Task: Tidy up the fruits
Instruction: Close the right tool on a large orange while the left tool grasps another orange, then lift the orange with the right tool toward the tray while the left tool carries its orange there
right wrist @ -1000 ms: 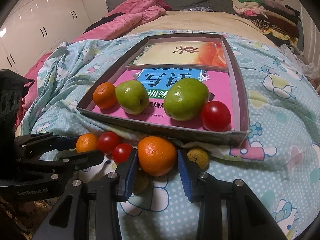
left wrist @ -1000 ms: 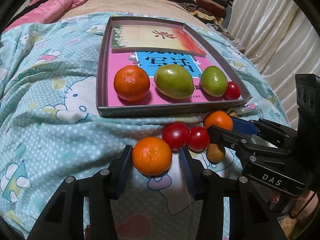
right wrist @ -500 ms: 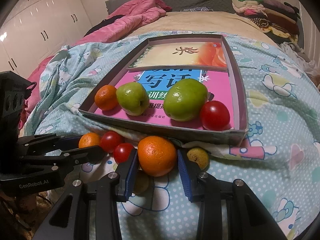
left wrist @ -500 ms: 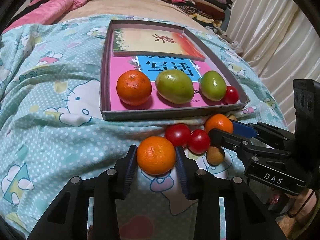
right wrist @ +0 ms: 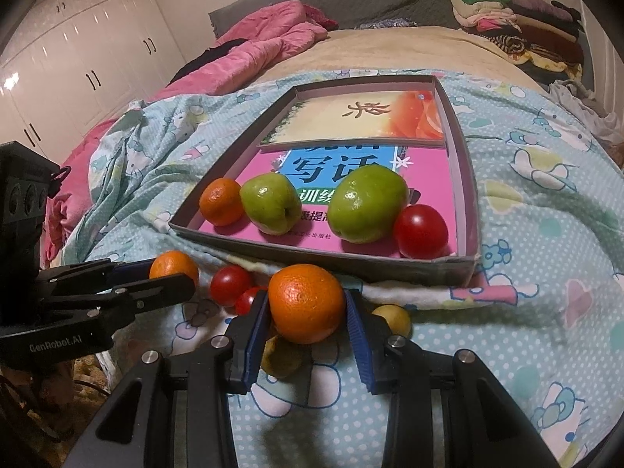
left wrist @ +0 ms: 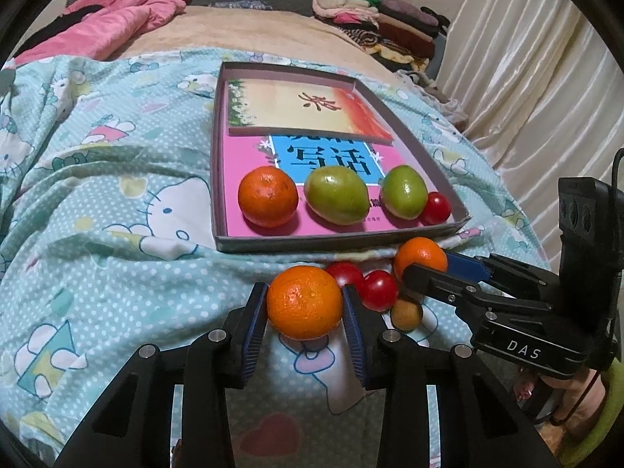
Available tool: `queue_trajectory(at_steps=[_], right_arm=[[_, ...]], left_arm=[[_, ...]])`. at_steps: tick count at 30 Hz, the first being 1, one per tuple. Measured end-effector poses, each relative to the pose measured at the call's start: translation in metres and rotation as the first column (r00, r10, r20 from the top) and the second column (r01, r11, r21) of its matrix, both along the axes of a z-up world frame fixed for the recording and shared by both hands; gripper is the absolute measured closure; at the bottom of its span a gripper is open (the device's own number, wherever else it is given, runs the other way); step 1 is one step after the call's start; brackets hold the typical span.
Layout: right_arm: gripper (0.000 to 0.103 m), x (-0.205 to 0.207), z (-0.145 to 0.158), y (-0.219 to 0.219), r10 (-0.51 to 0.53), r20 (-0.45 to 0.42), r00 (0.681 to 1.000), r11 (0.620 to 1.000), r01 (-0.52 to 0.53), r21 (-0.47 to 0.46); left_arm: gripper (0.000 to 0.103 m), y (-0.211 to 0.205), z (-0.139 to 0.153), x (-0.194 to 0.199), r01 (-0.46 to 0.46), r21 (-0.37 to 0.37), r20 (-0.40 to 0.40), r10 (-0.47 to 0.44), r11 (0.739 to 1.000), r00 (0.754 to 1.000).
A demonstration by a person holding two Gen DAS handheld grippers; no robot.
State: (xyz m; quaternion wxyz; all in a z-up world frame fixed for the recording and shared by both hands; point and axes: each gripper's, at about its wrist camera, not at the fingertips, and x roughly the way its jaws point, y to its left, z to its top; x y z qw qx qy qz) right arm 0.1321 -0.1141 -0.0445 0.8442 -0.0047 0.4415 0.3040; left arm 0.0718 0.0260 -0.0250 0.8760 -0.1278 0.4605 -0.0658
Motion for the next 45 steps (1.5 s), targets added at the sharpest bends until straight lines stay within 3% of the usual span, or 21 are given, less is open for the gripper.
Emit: queue_trajectory(at_steps=[23,45], right_arm=[[0.064,-0.006,0.017,-0.006,0.008,0.054,0.998,0.997,-0.012,0.070],[0.064,-0.013,0.037,0.000,0.025,0.142,0.990,0.993,-0.040,0.107]], left_arm=[[0.064,-0.003,0.019,-0.007,0.000,0.066,0.094,-0.006,0.998,0.996],[0.064,-0.003,0.032,-0.005,-0.009,0.048,0.139,0.002,0.999,0.990]])
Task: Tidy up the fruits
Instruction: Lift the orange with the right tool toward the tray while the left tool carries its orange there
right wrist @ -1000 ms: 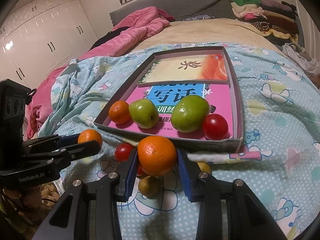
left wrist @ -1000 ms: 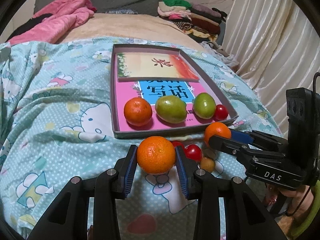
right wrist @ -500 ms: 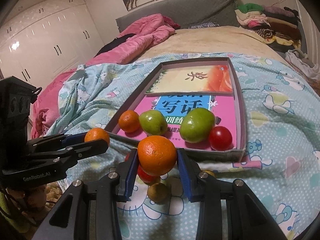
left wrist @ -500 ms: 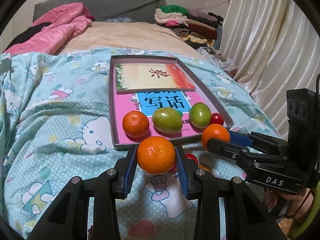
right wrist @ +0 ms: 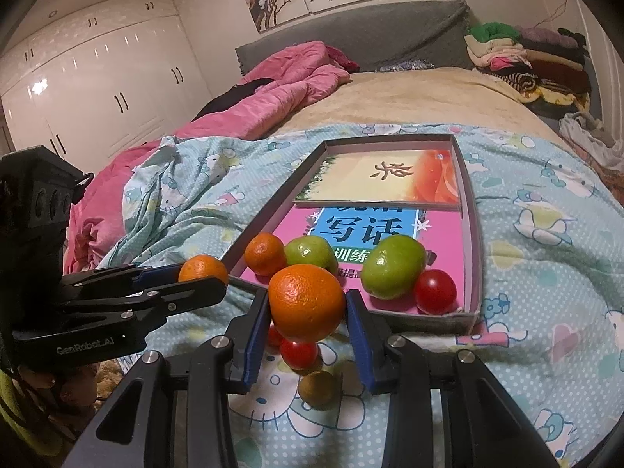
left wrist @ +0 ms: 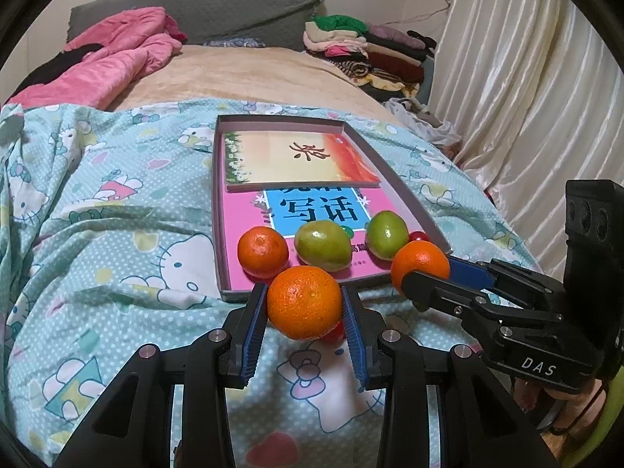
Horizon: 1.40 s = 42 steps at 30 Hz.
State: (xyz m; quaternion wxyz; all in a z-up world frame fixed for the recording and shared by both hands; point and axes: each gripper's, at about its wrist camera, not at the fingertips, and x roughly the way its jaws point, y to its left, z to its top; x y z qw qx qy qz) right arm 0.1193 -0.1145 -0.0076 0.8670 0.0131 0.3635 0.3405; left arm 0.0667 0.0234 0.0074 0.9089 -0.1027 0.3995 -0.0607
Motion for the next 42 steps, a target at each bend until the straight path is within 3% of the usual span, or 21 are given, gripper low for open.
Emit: queue_trajectory(at_steps=[23,42], right_arm=[[0.064,-0.004,0.019,-0.004,-0.010,0.083,0.996,0.999,0.006,0.042],[0.064,0.003,0.022,-0.011,-0.052,0.103,0.993,0.998,0.047,0.050]], left_arm=[[0.064,0.000,0.007,0.009,-0.017,0.003,0.020,0.017,1.000,1.000],[0.064,0.001,-0.008,0.028,-0.029,-0.008,-0.012,0.029,1.000,1.000]])
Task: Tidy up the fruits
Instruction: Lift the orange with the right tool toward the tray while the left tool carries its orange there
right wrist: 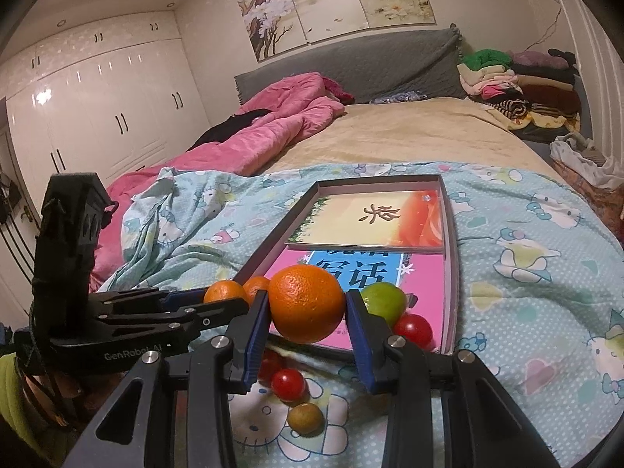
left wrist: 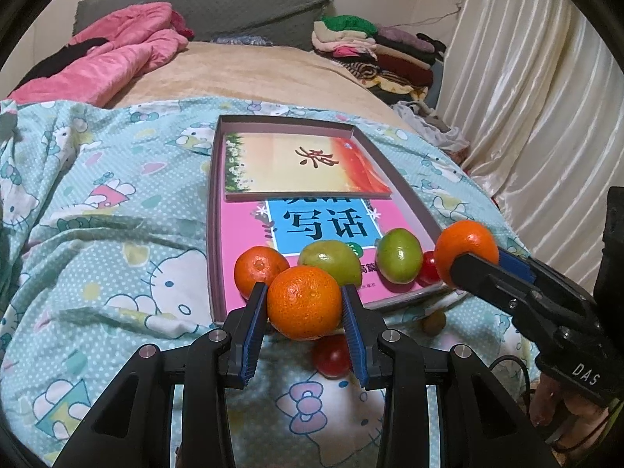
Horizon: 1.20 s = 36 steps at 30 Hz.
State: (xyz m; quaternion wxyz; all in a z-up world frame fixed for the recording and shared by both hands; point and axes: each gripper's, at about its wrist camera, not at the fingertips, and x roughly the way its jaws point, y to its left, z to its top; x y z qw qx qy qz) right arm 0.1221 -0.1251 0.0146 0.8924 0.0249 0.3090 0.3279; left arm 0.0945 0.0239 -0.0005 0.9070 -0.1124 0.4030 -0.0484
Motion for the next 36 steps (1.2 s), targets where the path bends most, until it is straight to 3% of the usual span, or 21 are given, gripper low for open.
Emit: queue_trajectory(at_steps=[23,36], right_arm=[[0.064,0.010,-0.006,0.002,-0.014,-0.003,1.000,1.000,0.014,-0.020],[0.064,0.017,-0.015,0.011,-0.011,-0.015,1.000,0.996,0.010,-0.083]], left_arm=[[0.064,-0.014,-0.009,0.011,0.041,0.046,0.001,-0.041,0.998,0.999],[0.064,-0.018,-0.013,0.023,0.063,0.064,0.000,-0.063,0.996,0.998]])
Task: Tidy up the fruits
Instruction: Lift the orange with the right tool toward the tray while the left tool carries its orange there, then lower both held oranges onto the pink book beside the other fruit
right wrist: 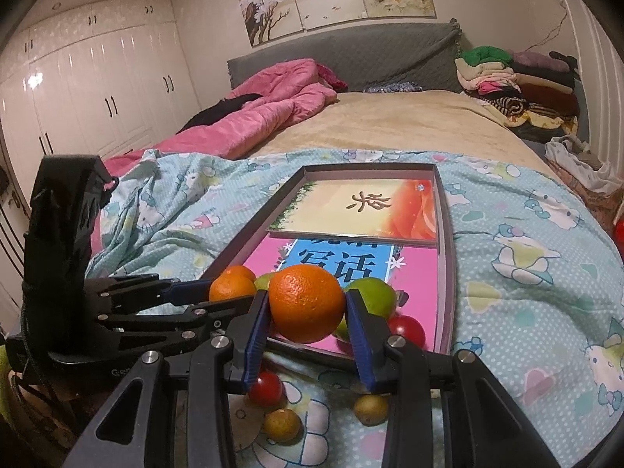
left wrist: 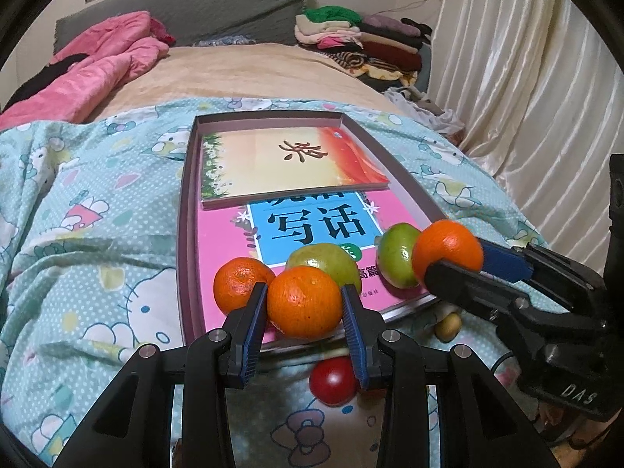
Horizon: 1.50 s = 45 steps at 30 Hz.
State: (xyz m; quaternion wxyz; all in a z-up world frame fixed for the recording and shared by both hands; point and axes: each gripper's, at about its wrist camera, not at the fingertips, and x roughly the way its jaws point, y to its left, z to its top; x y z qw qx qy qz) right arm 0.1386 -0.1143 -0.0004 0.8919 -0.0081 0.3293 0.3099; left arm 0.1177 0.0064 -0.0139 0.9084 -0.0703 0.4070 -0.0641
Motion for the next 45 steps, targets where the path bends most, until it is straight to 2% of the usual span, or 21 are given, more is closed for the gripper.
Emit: queue_trajectory(at_steps=[8,20,22,26,28,34,45], right_arm=[[0.064,0.000,-0.010,0.013,0.033,0.001,0.999,0.996,-0.033,-0.081],[0.064,0.008,-0.020,0.028,0.076,-0.008,0.997,0.989,-0.076,-0.125],[0.064,0.009,-0.021,0.032,0.093,0.006,0.996,0.986,-0.091,-0.138],[0.064,0.010,-0.022,0.038,0.111,0.036,0.993,0.979,-0.104,-0.178],[0.064,0.008,-0.023,0.044,0.124,0.065,0.990,0.970,-0.107,-0.219],[0.064,0.004,-0.025,0.047,0.145,0.099,0.984,0.957,-0.114,-0.268],[0.064,0.003,-0.027,0.043,0.152,0.090,0.984,0.954,-0.122,-0.275]], left_arm=[[0.064,-0.004,-0.001,0.005,0.023,0.020,0.012,-0.023,1.000,1.000],[0.065,0.006,0.000,0.009,0.006,0.022,0.012,-0.006,1.000,1.000],[0.065,0.008,0.000,0.007,-0.002,0.029,0.011,0.001,1.000,1.000],[0.065,0.013,0.000,0.004,0.003,-0.014,-0.010,-0.003,1.000,1.000],[0.064,0.012,-0.001,0.002,0.008,-0.009,-0.016,-0.009,1.000,1.000],[0.065,0.011,-0.003,0.001,0.028,-0.025,-0.035,-0.028,0.999,0.999],[0.064,0.005,-0.004,0.004,0.061,-0.008,-0.025,-0.061,0.998,0.998]])
